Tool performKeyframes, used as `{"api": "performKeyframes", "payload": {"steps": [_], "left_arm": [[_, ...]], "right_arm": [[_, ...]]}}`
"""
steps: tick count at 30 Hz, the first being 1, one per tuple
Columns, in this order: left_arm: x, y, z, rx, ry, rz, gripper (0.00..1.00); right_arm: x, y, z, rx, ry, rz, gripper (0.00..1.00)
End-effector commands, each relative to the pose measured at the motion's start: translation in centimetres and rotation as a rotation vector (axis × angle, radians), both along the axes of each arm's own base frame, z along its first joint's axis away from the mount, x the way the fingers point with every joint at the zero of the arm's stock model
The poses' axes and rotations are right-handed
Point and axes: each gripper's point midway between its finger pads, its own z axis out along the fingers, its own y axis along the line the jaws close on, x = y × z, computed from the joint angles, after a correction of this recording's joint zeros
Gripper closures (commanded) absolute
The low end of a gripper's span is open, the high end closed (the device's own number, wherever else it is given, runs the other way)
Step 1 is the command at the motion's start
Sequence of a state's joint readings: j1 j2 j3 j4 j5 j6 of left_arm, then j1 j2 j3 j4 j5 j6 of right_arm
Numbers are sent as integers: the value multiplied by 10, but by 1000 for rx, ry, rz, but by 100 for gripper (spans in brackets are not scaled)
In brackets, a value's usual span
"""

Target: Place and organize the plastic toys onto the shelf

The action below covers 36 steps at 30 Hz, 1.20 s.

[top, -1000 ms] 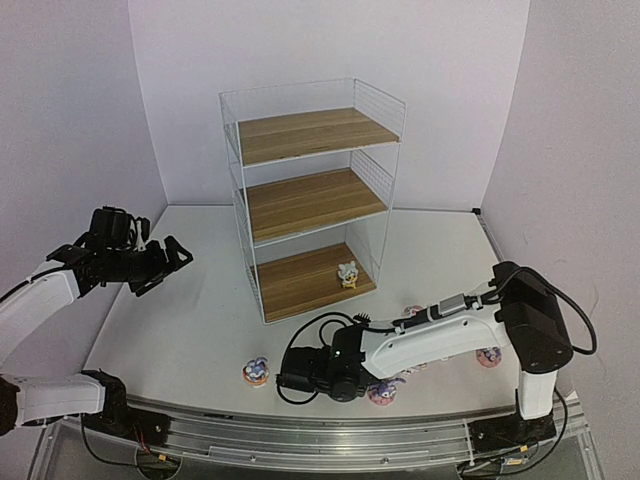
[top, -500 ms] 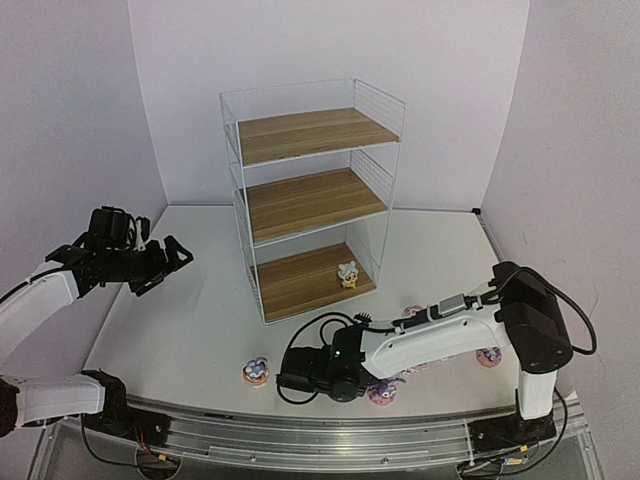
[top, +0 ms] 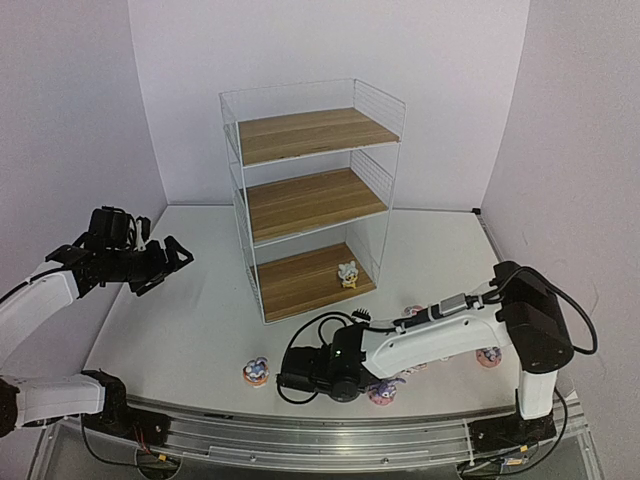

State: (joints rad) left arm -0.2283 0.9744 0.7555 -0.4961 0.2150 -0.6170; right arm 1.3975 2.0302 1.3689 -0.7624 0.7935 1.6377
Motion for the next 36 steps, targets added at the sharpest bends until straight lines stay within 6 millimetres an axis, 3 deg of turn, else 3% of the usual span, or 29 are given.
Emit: {"api": "performKeyframes", "payload": {"steps": [1, 5, 8, 13, 18, 27, 36], "left_arm": [[1, 1, 14, 6, -62, -8, 3], [3, 3, 17, 19, -80, -8, 2], [4, 5, 20, 33, -94, -2, 2], [3, 8, 26, 39, -131, 8, 2], [1, 12, 33, 48, -160, 28, 2], [3, 17, 29, 63, -156, 52, 1], [0, 21, 31, 65, -163, 71, 1]], "right_arm": [[18, 6, 67, -98, -114, 195, 85], [44, 20, 86, -117, -130, 393, 87], [67, 36, 81, -5, -111, 566, 90], [108, 46, 76, -74, -126, 759, 90], [150, 42, 66, -59, -103, 777, 91], [184, 55, 55, -30, -122, 793, 90], [191, 72, 45, 16, -132, 808, 88]]}}
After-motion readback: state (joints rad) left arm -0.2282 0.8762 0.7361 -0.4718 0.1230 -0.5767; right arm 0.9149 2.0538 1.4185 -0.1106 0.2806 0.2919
